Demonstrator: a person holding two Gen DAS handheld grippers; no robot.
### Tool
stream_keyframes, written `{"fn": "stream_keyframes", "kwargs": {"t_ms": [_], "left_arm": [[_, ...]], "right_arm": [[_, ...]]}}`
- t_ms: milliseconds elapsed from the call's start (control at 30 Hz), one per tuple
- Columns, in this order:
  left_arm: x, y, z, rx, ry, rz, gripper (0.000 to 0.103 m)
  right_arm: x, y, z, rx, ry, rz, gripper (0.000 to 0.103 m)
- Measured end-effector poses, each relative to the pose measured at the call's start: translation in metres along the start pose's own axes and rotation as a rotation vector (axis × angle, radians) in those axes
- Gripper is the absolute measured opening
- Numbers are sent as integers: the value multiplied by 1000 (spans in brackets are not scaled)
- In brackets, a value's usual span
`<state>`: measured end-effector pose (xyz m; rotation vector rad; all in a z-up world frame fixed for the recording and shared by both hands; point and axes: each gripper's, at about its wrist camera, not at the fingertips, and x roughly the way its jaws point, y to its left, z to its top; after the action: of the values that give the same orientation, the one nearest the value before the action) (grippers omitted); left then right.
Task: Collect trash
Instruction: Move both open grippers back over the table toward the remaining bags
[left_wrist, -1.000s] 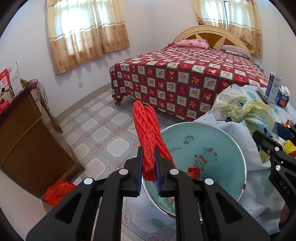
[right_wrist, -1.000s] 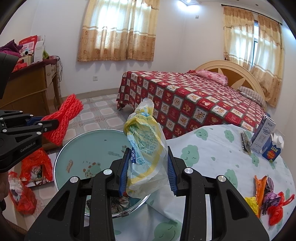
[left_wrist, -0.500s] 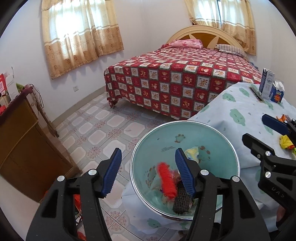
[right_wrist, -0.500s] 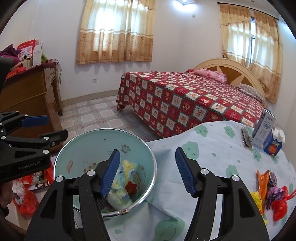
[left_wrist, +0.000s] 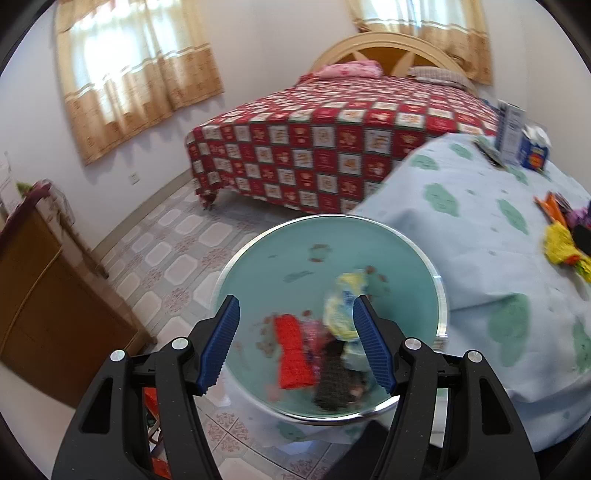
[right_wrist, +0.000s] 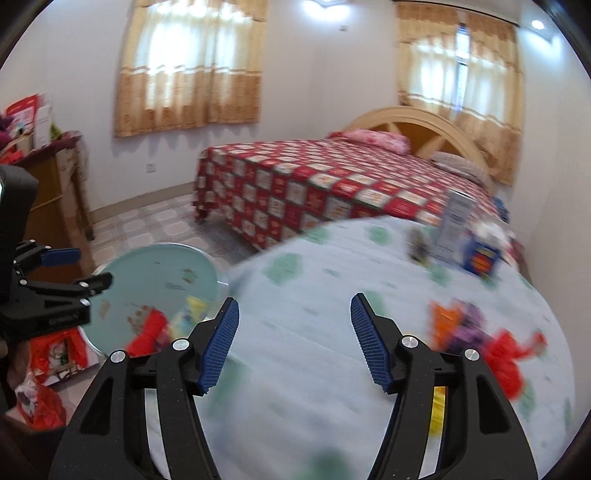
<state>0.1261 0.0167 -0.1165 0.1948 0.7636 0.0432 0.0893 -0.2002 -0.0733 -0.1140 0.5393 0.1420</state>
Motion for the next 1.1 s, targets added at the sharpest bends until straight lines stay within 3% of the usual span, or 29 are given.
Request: {"fn": "stream_keyframes", "kwargs": {"t_ms": [200,433,633,767,967,1033,1100], "left_arm": [[-14,-61,3,80,-11,-66,64],[-39,-146,16,116,-34,-186,71],[-45,-228,27,178,-39,-257,71],[-35,-269,29,211,-17,-263,72],[-14,-286,24,220,35,-259,73],[-15,-285,24,225,37,-271,68],[-15,-285,24,234,47,-317,47]], "right_arm": [[-32,-104,-46,184,41,-181,63],[-56,-176,-87,300,51,-291,64],[-71,-211,-113,373,34,-340,68],[-75,-224,-125,412,34,-343,68],[-72,-231,-129,440,26,-312,68],[-70,-228,-124,434,21,-301,68],[-65,-225,-119,424,20,-288,68]]}}
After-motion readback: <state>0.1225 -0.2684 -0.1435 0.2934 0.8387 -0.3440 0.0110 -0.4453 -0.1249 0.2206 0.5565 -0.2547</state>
